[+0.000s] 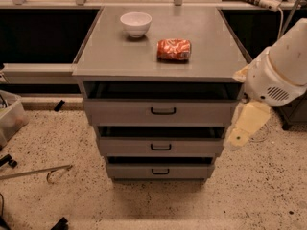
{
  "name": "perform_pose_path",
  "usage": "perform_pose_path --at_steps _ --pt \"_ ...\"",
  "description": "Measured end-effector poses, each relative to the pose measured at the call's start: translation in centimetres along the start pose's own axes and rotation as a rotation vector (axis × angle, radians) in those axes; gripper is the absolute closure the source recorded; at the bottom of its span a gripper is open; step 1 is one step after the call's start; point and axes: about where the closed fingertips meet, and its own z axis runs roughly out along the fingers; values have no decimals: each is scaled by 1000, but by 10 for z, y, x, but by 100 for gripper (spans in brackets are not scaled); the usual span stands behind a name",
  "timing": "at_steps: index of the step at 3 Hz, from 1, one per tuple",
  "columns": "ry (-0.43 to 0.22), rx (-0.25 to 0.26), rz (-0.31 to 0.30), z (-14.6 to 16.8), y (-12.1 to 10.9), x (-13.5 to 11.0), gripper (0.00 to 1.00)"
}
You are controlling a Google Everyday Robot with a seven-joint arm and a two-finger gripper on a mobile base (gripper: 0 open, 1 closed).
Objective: Open top drawer
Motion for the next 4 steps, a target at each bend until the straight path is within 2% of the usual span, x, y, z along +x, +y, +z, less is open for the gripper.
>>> perform_pose_path --at_steps 1,2,3,4 --pt "-16 86 54 39 -8 -4 0" --pt "-16 86 53 39 -8 -4 0" --pt "-31 136 35 53 -16 1 0" --pt "-86 204 17 85 -36 10 0"
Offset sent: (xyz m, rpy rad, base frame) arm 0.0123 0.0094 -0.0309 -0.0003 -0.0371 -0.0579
